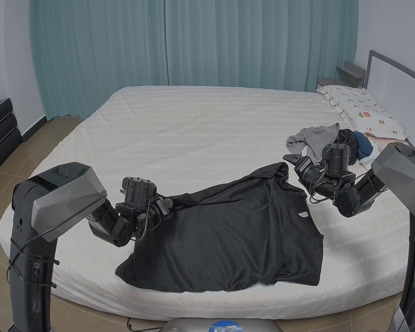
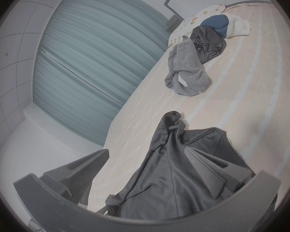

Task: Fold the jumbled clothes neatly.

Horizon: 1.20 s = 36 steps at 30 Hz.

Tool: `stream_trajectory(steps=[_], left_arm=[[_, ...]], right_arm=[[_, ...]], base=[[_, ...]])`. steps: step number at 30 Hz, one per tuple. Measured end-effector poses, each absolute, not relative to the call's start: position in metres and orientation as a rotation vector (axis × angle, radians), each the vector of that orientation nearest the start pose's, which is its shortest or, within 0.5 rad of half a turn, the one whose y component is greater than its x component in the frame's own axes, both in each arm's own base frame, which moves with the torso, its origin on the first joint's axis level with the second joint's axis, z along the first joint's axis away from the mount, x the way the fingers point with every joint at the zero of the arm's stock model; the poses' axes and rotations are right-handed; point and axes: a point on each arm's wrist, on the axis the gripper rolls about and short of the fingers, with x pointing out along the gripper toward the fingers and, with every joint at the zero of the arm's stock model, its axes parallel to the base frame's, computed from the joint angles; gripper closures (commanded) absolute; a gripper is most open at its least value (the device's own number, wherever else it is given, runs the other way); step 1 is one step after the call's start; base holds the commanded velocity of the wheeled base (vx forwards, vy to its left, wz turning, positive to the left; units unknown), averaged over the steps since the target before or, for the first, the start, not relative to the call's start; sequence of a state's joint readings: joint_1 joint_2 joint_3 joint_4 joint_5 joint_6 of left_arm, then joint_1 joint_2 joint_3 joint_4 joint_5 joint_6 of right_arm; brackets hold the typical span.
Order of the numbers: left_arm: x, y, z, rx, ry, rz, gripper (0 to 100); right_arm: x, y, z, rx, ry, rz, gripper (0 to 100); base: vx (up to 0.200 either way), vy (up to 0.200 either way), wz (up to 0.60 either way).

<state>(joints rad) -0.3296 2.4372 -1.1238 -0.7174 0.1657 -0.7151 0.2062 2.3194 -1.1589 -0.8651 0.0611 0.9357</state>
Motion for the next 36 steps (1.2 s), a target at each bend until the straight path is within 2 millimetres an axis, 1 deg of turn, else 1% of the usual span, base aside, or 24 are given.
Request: stream_trajectory(steps=[6, 11, 15, 19, 27, 33, 36], left_arm=[[0.422, -0.132, -0.01, -0.551, 0.551, 0.095, 100], [0.438, -0.116, 0.003, -0.579, 0.477, 0.137, 100], [0.449, -0.107, 0.013, -0.597, 0.432, 0.147, 100], [0.464, -0.096, 0.026, -0.614, 0.388, 0.164, 100], [0.482, -0.077, 0.029, -0.659, 0.355, 0.206, 100], [0.503, -0.065, 0.044, -0.754, 0.253, 0.214, 100], [0.513, -0.06, 0.045, -0.788, 0.214, 0.214, 100]], right_arm=[[0.432, 0.087, 0.058, 0.902, 0.398, 0.094, 0], [0.434, 0.081, 0.05, 0.891, 0.408, 0.075, 0], [0.438, 0.076, 0.043, 0.879, 0.414, 0.062, 0], [0.443, 0.069, 0.031, 0.868, 0.431, 0.046, 0], [0.456, 0.053, 0.004, 0.832, 0.47, 0.002, 0], [0.459, 0.051, -0.006, 0.832, 0.482, -0.009, 0], [0.461, 0.05, -0.009, 0.832, 0.484, -0.011, 0]], base=[[0.0, 0.0, 0.0], [0.0, 0.0, 0.0], [0.0, 0.0, 0.0], [0.0, 0.0, 0.0], [0.0, 0.0, 0.0], [0.0, 0.0, 0.0], [0.0, 0.0, 0.0]])
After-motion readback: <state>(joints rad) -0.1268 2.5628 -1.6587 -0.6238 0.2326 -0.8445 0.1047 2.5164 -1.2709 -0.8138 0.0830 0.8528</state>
